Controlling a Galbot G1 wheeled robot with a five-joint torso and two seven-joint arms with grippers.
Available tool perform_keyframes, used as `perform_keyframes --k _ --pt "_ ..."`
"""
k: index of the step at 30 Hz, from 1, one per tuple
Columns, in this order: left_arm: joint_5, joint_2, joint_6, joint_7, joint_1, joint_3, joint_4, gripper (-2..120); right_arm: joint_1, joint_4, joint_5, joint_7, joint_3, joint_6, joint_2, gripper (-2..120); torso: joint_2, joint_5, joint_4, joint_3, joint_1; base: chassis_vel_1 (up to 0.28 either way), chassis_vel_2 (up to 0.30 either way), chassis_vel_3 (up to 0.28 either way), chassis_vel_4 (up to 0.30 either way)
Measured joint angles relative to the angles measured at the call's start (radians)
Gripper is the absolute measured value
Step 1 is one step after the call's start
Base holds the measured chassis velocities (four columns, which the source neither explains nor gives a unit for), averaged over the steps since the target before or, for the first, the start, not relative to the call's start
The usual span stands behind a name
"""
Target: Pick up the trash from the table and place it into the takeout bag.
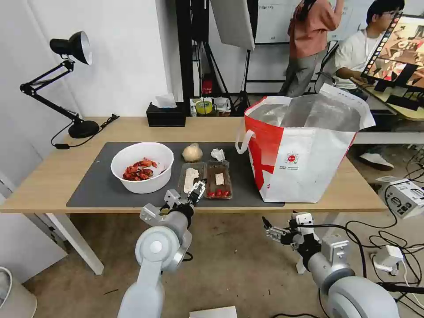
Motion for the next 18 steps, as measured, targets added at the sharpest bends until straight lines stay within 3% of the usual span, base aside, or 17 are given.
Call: perform_keyframes --k 7,18 --pt "0.010 0.000 -0.043 0.050 -0.001 -0.002 -0.008 100 0.000 -0.002 -0.002 0.000 -0.004 0.000 0.001 100 0.000 0.0000 0.0000 0.000 0.000 0.000 0.000 0.000 0.000" --pt "0.011 0.000 -0.055 0.104 -0.004 -0.001 -0.025 100 0.005 -0.006 -0.003 -0.001 -0.006 0.001 0.000 100 0.000 0.0000 0.0000 0.000 0.000 0.000 0.000 0.000 0.000"
